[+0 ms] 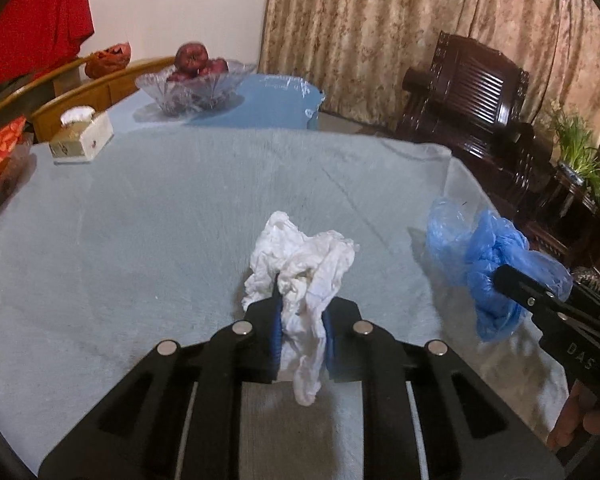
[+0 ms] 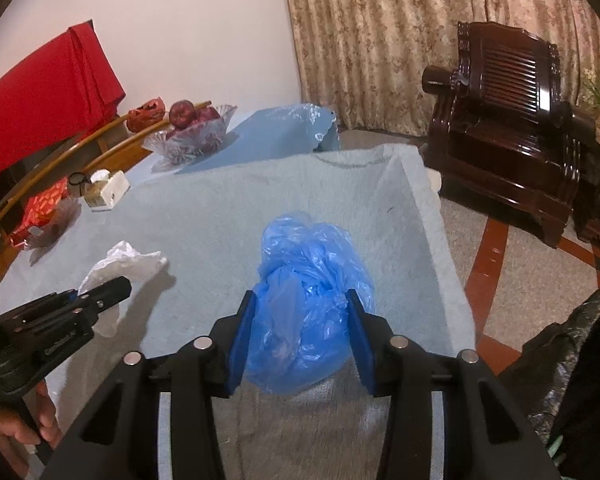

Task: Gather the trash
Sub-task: 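Grasp the white tissue with the left gripper while the right holds the bag, then carry the tissue and blue bag over the bin with both grippers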

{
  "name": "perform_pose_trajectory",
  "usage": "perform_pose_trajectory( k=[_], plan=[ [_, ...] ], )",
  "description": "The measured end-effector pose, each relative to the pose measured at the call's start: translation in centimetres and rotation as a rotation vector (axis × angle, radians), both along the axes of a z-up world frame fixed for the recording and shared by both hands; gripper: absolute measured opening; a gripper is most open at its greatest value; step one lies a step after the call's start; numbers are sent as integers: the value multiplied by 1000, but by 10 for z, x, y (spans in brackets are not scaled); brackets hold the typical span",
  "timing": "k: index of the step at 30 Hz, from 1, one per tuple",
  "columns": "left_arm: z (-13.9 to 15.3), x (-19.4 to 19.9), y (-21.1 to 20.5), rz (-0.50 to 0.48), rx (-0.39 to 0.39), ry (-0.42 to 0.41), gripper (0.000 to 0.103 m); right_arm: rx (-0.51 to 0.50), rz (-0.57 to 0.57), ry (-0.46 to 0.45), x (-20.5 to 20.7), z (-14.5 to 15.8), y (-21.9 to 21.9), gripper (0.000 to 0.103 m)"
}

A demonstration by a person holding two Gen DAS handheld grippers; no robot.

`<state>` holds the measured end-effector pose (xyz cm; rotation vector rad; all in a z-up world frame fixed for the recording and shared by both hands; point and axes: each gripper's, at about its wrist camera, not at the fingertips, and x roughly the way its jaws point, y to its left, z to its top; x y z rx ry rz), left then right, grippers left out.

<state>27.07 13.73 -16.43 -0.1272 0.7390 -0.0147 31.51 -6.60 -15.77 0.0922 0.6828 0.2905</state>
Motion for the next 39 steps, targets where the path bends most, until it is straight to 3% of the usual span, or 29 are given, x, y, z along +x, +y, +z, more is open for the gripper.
perform_pose_trajectory(
  k=[20,39],
  plan=[
    [79,-66,-26,-39,-22,-140,15,19,-21,-129,-69,74,-26,44],
    [116,-122,-86,-158,-26,-215,15,22,-94,-239,-145,118,-77,44]
  ],
)
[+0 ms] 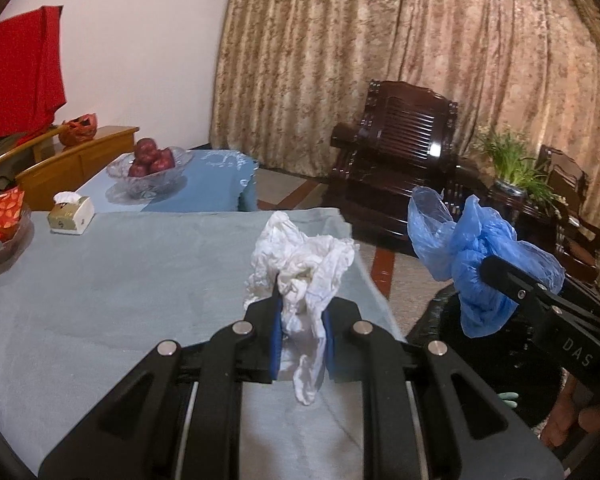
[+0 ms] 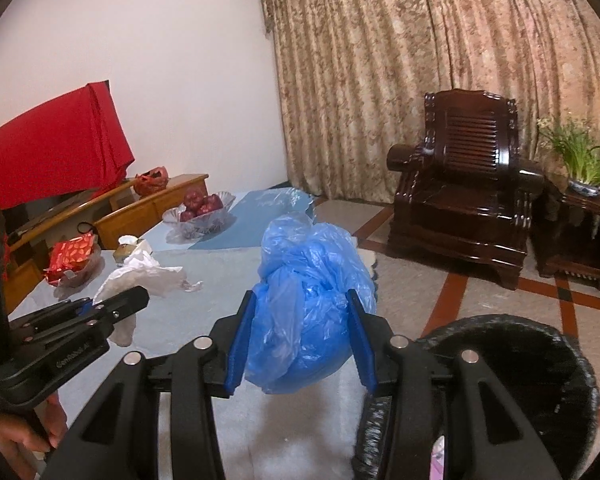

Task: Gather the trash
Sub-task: 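Carry the tissue and blue bag over the bin with both grippers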

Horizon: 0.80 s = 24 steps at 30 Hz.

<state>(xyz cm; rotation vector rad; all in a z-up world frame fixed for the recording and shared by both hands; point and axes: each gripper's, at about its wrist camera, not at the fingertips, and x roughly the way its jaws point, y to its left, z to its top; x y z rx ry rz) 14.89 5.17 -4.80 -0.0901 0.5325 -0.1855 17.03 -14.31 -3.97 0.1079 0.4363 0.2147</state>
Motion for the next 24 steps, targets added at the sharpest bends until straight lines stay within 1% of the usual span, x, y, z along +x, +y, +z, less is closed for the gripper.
perform_pose_trajectory(
  k=[9,17,24],
  plan=[
    [10,-10,-44,-101,-5,-22,15,-5,-79,-27,-29,10,-43,44],
    [10,-16,-91,-198,-6,-36,15,-5,-169,-29,-51,9,-86,44],
    [4,-14,-128,-279,-11,-35,15,-13,-249,-18,-68,4,-121,44]
  ],
)
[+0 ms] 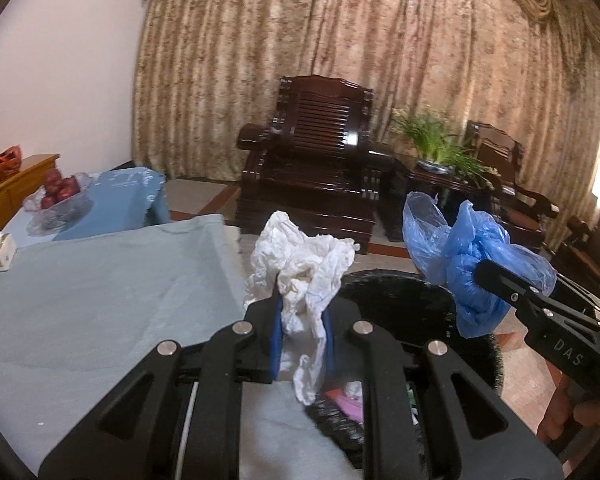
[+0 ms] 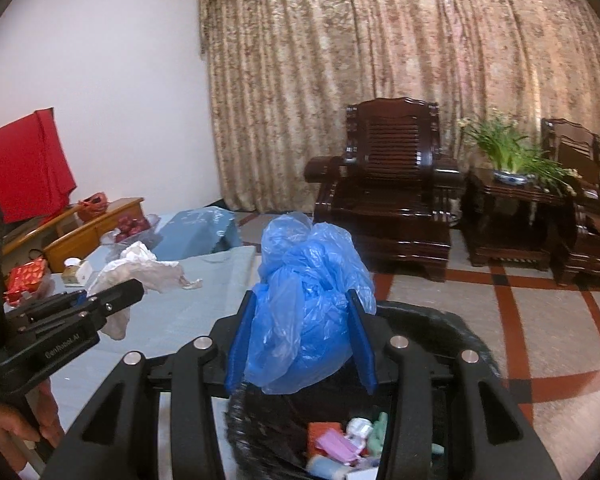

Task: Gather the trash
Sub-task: 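Carry the tissue and blue bag over the bin with both grippers, then open both grippers over the bin to drop the tissue and bag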

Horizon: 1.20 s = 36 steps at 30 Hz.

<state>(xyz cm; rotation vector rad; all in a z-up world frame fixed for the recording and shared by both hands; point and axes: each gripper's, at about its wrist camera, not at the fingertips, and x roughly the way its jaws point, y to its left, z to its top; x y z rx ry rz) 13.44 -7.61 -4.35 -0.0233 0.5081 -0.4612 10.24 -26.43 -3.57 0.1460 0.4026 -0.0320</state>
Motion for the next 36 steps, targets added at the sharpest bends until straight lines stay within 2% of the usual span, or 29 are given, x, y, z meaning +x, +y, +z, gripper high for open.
perform_pose_trajectory(
  k=[7,15,32,34,35,36],
  plan=[
    [-11,5,-41,-82,16,9,15,-10,-70,34,-10,-12,-32,44],
    [-38,16,-78,-135,37,39,15,-9,-121,70,-13,-29,-59,44],
    [-84,46,-133,-208,83,114,16,16,-159,168,9,-72,-83,44],
    [-87,51,-134,-207,85,127,24,21,-162,176,11,-75,-87,47],
    [-87,52,-133,-208,80,137,29,22,-164,179,13,-75,-89,51],
    [-87,53,-132,-209,77,150,43,20,-167,180,14,-76,-90,54]
  ],
)
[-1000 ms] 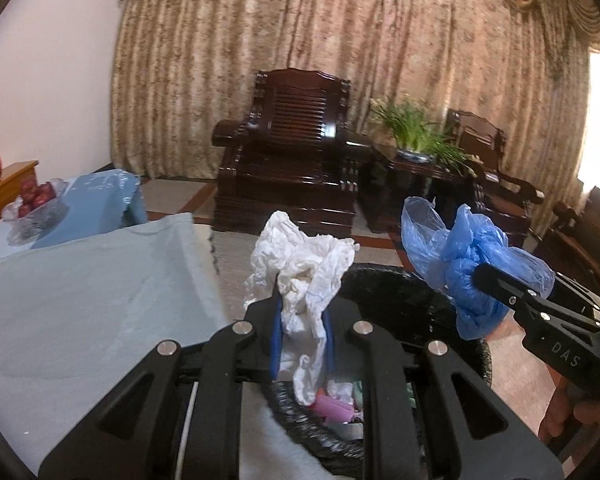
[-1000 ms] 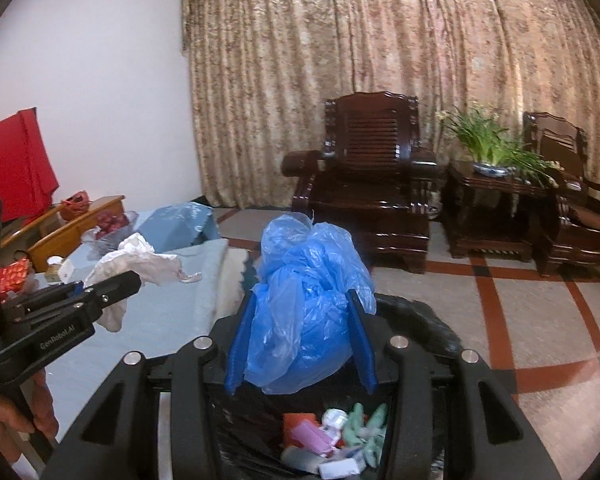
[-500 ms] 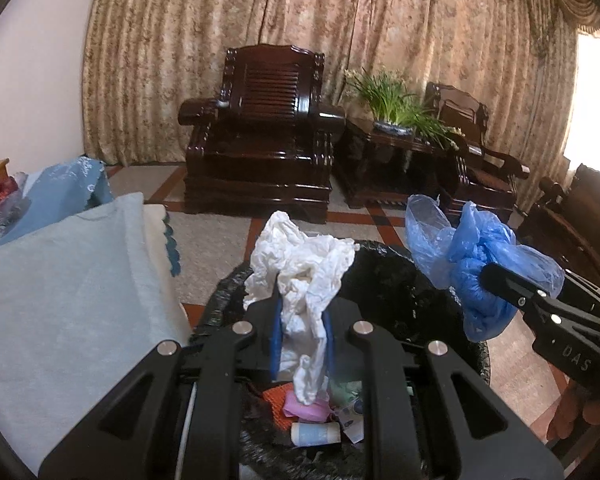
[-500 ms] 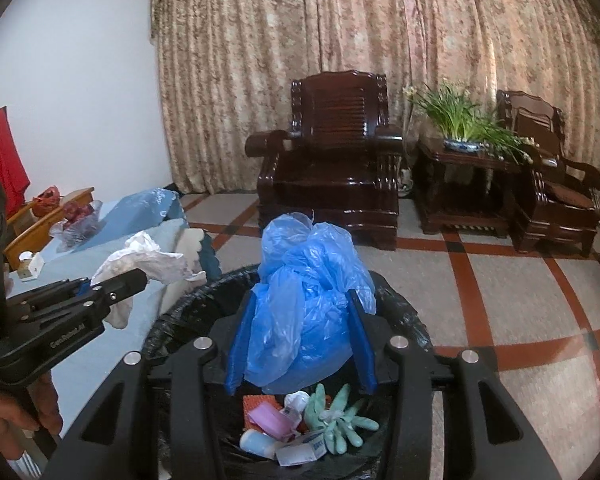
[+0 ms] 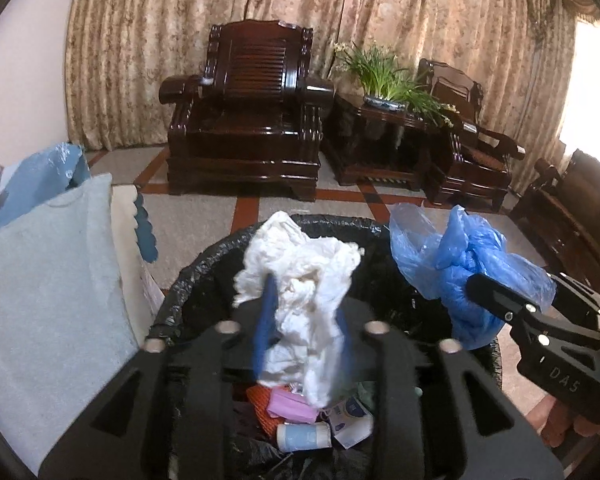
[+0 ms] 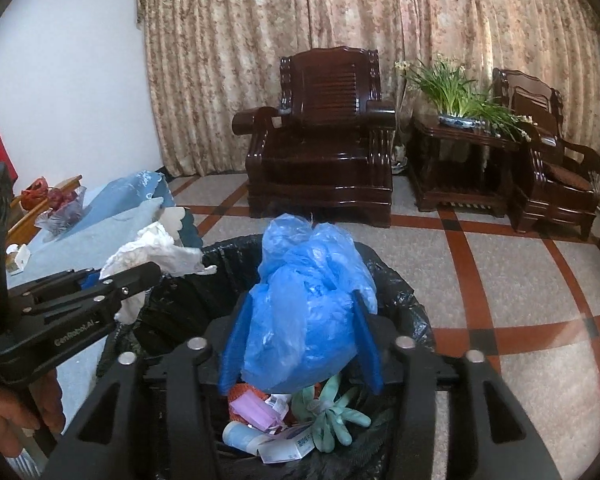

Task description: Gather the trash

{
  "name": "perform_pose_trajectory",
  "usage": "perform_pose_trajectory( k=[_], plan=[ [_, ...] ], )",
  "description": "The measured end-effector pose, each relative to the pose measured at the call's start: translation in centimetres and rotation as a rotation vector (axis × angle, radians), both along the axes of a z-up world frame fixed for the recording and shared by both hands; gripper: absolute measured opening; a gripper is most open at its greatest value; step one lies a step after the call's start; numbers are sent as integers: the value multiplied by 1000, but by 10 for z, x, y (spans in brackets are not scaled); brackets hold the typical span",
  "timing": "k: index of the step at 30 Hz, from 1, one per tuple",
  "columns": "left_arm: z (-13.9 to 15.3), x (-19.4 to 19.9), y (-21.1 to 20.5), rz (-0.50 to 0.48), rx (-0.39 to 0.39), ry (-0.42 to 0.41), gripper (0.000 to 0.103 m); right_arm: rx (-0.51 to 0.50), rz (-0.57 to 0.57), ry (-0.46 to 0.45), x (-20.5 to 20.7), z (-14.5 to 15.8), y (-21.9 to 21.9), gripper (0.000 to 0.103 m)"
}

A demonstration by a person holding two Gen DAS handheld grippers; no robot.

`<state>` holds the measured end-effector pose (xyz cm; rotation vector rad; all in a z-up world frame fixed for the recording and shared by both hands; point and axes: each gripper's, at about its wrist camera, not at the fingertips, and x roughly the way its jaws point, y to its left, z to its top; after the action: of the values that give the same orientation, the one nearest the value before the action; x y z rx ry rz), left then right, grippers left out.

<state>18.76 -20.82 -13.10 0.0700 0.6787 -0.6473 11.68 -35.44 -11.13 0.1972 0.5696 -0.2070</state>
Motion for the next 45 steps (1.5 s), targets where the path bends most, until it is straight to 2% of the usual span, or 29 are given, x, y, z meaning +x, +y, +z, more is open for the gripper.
perform_pose_trajectory(
  k=[1,3,4,6,9,12,20,28,32,39,45],
  plan=[
    [0,1,2,2,-3,6,58,-4,-3,0,0,0,-1,56],
    [1,1,7,7,-15,11,69,-14,-9,0,0,-1,-2,70],
    [1,1,9,8,-15,15,70,-18,-12,-3,-1,-1,-1,73],
    [2,1,13,14,-14,21,74,-29,-29,-12,-4,1,-1,89],
    [8,1,21,23,-29,23,81,-31,-45,-26,-8,4,-1,97],
    [17,0,31,32,-53,23,88,-16,-50,-29,-11,8,-2,97],
    [54,-9,68,77,-91,-24,91,22,-35,-57,-23,28,2,97],
    [87,-36,117,174,-63,-83,97,-8,54,-97,-37,63,34,97],
    [98,-52,132,208,-28,-85,97,-20,85,-82,-42,75,53,97],
    [108,-77,155,245,-8,-80,97,-24,115,-86,-54,95,75,97],
    [118,-95,165,272,12,-108,97,-27,143,-93,-59,108,89,97]
  ],
)
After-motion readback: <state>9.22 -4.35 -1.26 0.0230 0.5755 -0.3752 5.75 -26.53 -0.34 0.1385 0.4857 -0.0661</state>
